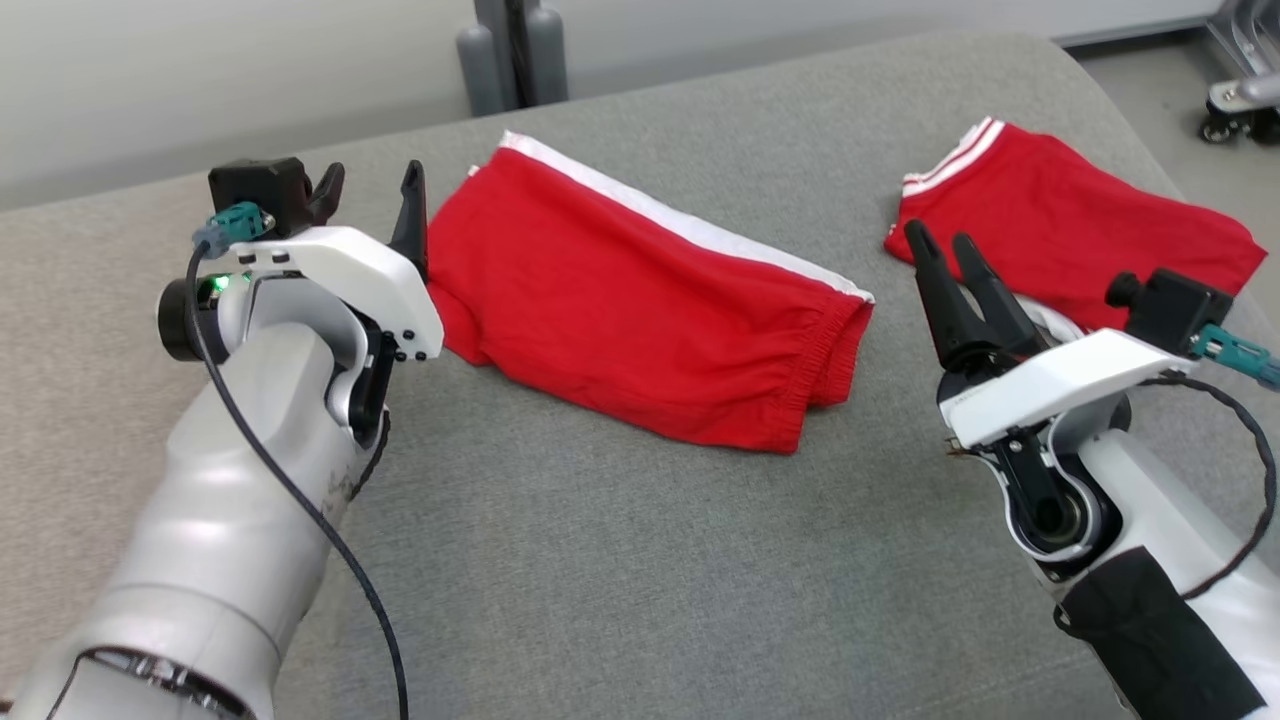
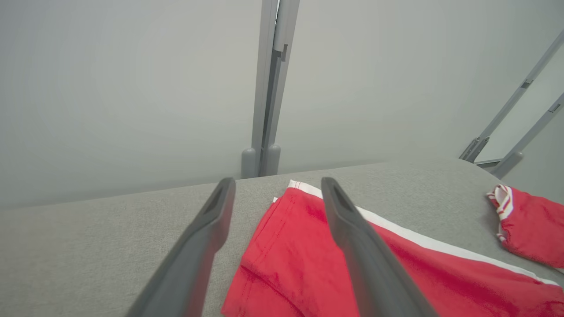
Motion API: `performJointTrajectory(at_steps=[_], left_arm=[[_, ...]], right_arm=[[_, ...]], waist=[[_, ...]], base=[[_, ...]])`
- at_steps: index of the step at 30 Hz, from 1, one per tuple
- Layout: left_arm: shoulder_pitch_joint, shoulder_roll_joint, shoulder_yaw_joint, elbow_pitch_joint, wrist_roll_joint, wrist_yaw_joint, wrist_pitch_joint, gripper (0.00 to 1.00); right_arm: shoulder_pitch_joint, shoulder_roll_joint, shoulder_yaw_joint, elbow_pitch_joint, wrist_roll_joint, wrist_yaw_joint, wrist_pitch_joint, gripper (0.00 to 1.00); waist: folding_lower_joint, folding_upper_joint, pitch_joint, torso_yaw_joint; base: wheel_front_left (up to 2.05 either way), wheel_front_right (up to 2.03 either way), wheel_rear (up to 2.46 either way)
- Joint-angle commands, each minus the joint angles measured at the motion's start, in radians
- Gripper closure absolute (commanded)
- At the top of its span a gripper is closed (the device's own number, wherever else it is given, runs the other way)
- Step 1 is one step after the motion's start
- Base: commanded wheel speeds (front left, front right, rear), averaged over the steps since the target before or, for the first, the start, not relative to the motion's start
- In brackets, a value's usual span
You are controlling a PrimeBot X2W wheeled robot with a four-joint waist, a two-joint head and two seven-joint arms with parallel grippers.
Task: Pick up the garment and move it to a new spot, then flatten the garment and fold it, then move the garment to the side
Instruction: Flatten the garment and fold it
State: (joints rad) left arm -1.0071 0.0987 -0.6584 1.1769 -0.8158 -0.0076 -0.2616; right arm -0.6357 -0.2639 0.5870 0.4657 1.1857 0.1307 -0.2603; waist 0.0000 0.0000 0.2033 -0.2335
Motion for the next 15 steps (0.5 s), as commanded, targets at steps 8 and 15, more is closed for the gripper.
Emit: performJointTrajectory(at_steps=[8, 15], left_arm=[[0.239, 0.040, 0.145, -0.294, 0.099, 0.059, -0.003, 0.00], [0.495, 0.030, 0.290, -0.584, 0.238, 0.084, -0.003, 0.00]], right_arm=[[0.126, -0.004, -0.081, -0.078, -0.067, 0.001, -0.006, 0.00], [0.232, 0.022, -0.115, -0.110, -0.096, 0.001, -0.006, 0.00]], waist=[[0.0000, 0.0000, -0.077, 0.050], [0.0000, 0.0000, -0.112, 0.064]], base=[[0.00, 0.00, 0.00], [0.00, 0.00, 0.00]])
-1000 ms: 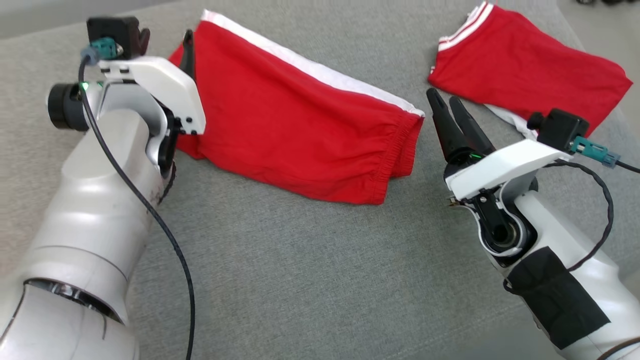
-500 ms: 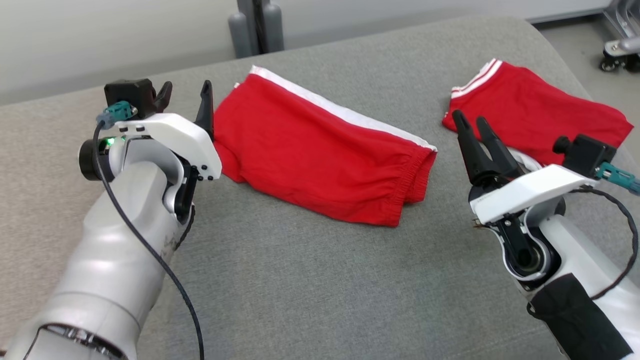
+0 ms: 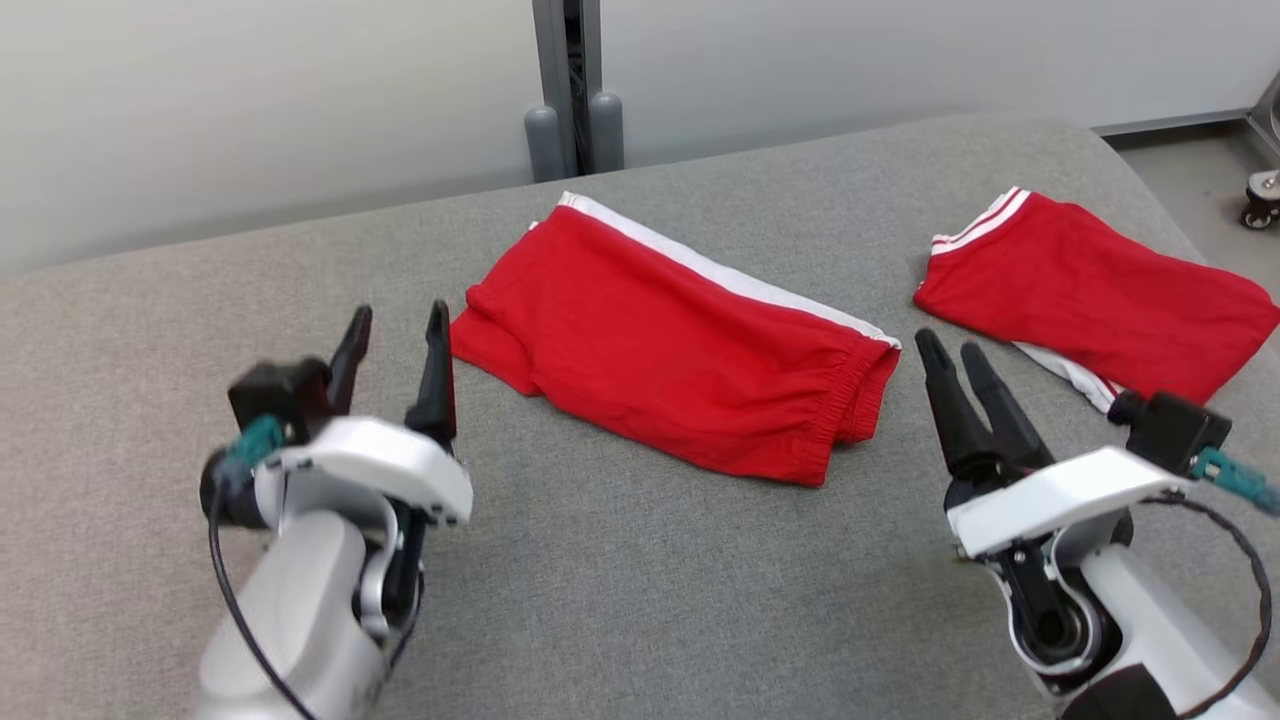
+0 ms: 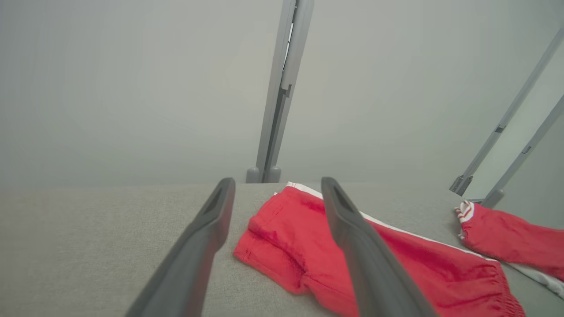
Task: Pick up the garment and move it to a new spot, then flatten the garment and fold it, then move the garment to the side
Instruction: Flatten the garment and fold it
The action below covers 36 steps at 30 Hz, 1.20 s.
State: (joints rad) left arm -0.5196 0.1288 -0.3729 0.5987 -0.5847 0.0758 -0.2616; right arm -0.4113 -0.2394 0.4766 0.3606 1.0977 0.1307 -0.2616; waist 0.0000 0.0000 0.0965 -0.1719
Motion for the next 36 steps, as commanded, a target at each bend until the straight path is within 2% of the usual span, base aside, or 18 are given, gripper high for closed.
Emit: performJointTrajectory(at_steps=[1, 4, 10, 14, 18, 28, 36], left_arm=[[0.046, -0.005, 0.024, -0.043, 0.027, -0.001, -0.003, 0.00], [0.144, -0.027, 0.072, -0.140, 0.077, -0.026, -0.003, 0.00], [0.264, -0.058, 0.140, -0.250, 0.142, -0.073, -0.003, 0.00], [0.332, -0.070, 0.167, -0.299, 0.183, -0.105, -0.004, 0.00], [0.372, -0.076, 0.178, -0.337, 0.208, -0.121, -0.004, 0.00], [0.363, -0.076, 0.170, -0.342, 0.157, -0.100, -0.004, 0.00], [0.338, -0.076, 0.148, -0.270, 0.104, -0.102, -0.004, 0.00]], right_arm=[[0.022, 0.001, -0.009, -0.005, -0.009, 0.001, -0.005, 0.00], [0.061, 0.013, -0.032, -0.007, -0.007, 0.001, -0.005, 0.00], [0.123, 0.035, -0.088, -0.006, -0.014, 0.001, -0.005, 0.00], [0.165, 0.052, -0.138, -0.006, -0.018, 0.001, -0.005, 0.00], [0.190, 0.061, -0.144, -0.001, -0.023, 0.001, -0.005, 0.00], [0.173, 0.070, -0.135, 0.003, -0.018, 0.001, -0.005, 0.00], [0.160, 0.068, -0.128, 0.001, -0.020, 0.001, -0.005, 0.00]], waist=[[0.0000, 0.0000, -0.010, 0.004], [0.0000, 0.0000, -0.021, 0.008], [0.0000, 0.0000, -0.029, 0.015], [0.0000, 0.0000, -0.030, 0.018], [0.0000, 0.0000, -0.029, 0.020], [0.0000, 0.0000, -0.019, 0.010], [0.0000, 0.0000, 0.002, 0.000]], base=[[0.00, 0.00, 0.00], [0.00, 0.00, 0.00], [0.00, 0.00, 0.00], [0.00, 0.00, 0.00], [0.00, 0.00, 0.00], [0.00, 0.00, 0.00], [0.00, 0.00, 0.00]])
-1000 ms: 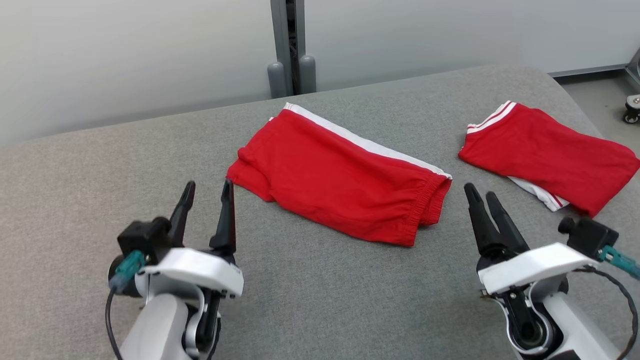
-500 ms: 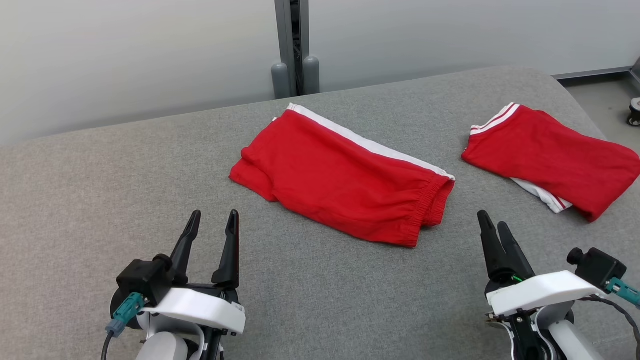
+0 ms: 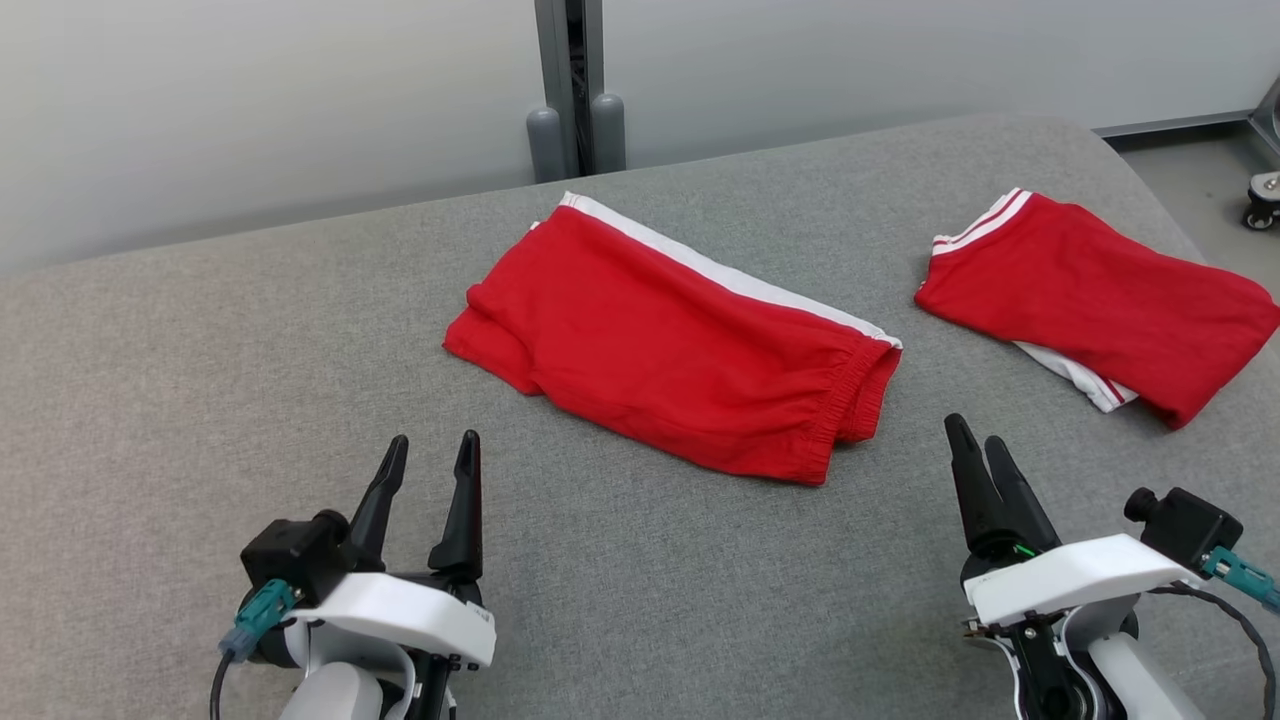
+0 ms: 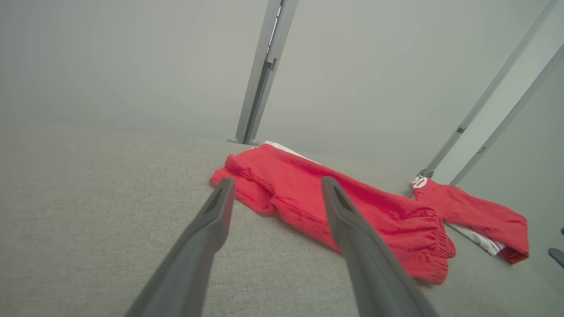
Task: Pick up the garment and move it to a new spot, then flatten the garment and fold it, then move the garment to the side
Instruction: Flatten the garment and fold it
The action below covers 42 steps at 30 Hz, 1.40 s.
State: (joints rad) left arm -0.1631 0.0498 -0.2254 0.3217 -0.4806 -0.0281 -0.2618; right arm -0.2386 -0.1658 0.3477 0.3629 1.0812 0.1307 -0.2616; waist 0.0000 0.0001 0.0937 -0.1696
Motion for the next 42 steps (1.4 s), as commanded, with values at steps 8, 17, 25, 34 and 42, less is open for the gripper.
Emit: performJointTrajectory(at_steps=[8, 17, 25, 34, 42], left_arm=[[-0.148, 0.004, -0.016, 0.167, -0.046, 0.029, 0.010, 0.00], [-0.251, 0.004, -0.003, 0.259, -0.107, 0.012, 0.027, 0.00], [-0.283, 0.004, -0.039, 0.286, -0.125, 0.006, 0.013, 0.00], [-0.307, 0.004, -0.069, 0.305, -0.117, 0.015, 0.005, 0.00], [-0.311, 0.004, -0.071, 0.307, -0.113, 0.014, 0.001, 0.00]], right_arm=[[-0.044, -0.001, 0.032, -0.005, -0.001, 0.001, -0.005, 0.00], [-0.071, -0.004, 0.054, 0.000, 0.005, 0.001, -0.005, 0.00], [-0.147, -0.021, 0.069, 0.093, 0.101, 0.001, 0.044, 0.00], [-0.250, -0.056, 0.149, 0.110, 0.227, 0.001, 0.131, 0.00], [-0.300, -0.066, 0.198, 0.204, 0.266, 0.001, 0.097, 0.00]], waist=[[0.0000, -0.0001, 0.053, -0.016], [0.0000, -0.0001, 0.078, -0.038], [0.0000, -0.0001, 0.123, -0.029], [0.0000, -0.0001, 0.184, 0.023], [0.0000, -0.0001, 0.205, 0.049]], base=[[0.00, 0.00, 0.00], [0.00, 0.00, 0.00], [0.00, 0.00, 0.00], [0.00, 0.00, 0.00], [0.00, 0.00, 0.00]])
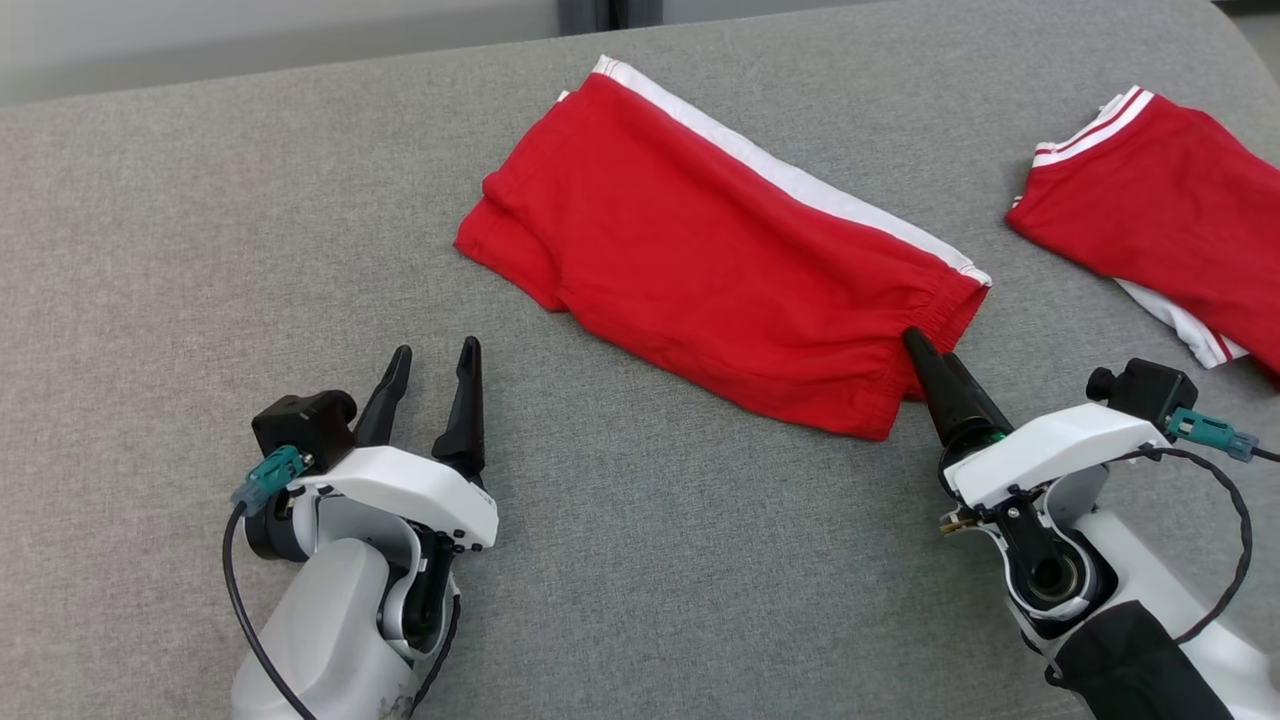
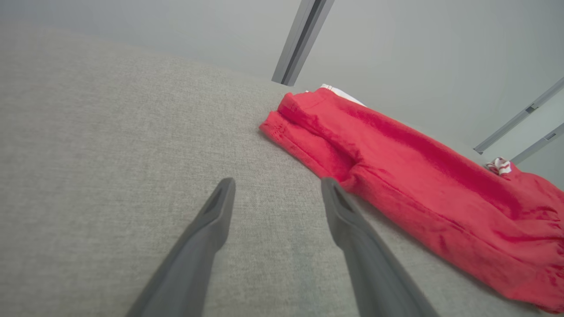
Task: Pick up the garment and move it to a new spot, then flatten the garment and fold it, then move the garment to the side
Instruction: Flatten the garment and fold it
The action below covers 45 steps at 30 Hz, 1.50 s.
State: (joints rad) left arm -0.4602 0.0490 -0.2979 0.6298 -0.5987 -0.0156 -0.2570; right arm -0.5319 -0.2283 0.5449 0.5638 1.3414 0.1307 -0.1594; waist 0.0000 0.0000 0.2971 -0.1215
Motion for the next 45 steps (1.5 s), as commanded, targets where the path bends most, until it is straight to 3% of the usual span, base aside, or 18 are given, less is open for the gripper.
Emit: performJointTrajectory(at_steps=[1, 8, 26, 35, 38, 39, 45], left_arm=[[-0.014, 0.005, 0.003, -0.002, 0.006, 0.001, -0.004, 0.00], [0.001, 0.006, 0.008, -0.004, 0.006, 0.003, -0.006, 0.00], [-0.001, 0.005, 0.002, -0.013, 0.005, 0.004, -0.008, 0.00], [-0.013, 0.005, 0.006, -0.015, 0.002, 0.005, -0.008, 0.00], [-0.014, 0.005, 0.008, -0.018, 0.002, 0.007, -0.008, 0.00], [-0.015, 0.005, 0.009, -0.019, 0.001, 0.008, -0.008, 0.00], [-0.012, 0.005, 0.014, -0.019, -0.003, 0.006, -0.008, 0.00]], right_arm=[[-0.010, -0.003, 0.005, 0.014, 0.010, 0.001, -0.013, 0.00], [-0.030, 0.010, 0.035, 0.087, 0.020, 0.001, -0.047, 0.00], [-0.083, 0.011, 0.110, 0.099, 0.147, 0.002, 0.102, 0.00], [-0.116, 0.032, 0.136, 0.087, 0.163, 0.003, 0.099, 0.00], [-0.121, 0.026, 0.146, 0.085, 0.155, 0.003, 0.087, 0.89], [-0.121, 0.024, 0.148, 0.084, 0.156, 0.003, 0.083, 1.00], [-0.121, 0.001, 0.169, 0.115, 0.139, 0.002, 0.059, 1.00]], waist=[[0.0000, 0.0000, 0.003, 0.002], [0.0000, 0.0000, 0.008, -0.003], [0.0000, 0.0000, 0.030, 0.034], [0.0000, 0.0000, 0.046, 0.053], [0.0000, 0.0000, 0.047, 0.054], [0.0000, 0.0000, 0.047, 0.054], [0.0000, 0.0000, 0.033, 0.047]], base=[[0.00, 0.00, 0.00], [0.00, 0.00, 0.00], [0.00, 0.00, 0.00], [0.00, 0.00, 0.00], [0.00, 0.00, 0.00], [0.00, 0.00, 0.00], [0.00, 0.00, 0.00]])
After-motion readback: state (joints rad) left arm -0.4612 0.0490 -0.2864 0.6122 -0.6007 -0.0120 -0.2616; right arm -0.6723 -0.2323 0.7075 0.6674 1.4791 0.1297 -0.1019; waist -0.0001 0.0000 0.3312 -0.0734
